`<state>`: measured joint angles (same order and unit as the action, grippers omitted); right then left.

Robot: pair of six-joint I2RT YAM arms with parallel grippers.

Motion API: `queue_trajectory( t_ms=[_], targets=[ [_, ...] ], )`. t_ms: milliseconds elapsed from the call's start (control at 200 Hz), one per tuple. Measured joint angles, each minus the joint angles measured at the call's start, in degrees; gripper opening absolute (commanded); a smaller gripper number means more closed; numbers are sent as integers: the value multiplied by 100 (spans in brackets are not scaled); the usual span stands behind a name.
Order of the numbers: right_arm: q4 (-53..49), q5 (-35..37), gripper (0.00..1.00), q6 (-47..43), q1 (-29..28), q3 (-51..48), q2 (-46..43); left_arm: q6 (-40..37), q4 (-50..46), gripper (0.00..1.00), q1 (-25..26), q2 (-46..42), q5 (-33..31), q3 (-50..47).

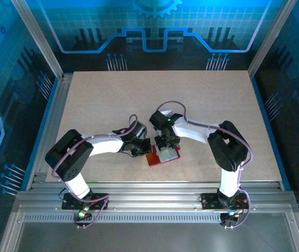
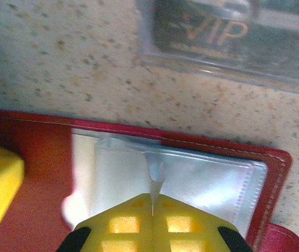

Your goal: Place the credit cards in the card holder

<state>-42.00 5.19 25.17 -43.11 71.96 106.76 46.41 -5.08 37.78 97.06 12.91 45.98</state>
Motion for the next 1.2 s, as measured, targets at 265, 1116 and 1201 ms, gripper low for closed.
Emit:
queue_trajectory(
  t_ms=[265,1116,1201],
  targets=[
    [96,-680,18,31,2,59,-31,17,46,0,17,-4,-22,-20],
    [944,-2444,48,791,210,-1266,-791,68,142,0,22,-31,-31,-83],
    [994,-2481,48,828,151,-1303,-807,87,142,0,24,-33,-42,-87]
  ],
)
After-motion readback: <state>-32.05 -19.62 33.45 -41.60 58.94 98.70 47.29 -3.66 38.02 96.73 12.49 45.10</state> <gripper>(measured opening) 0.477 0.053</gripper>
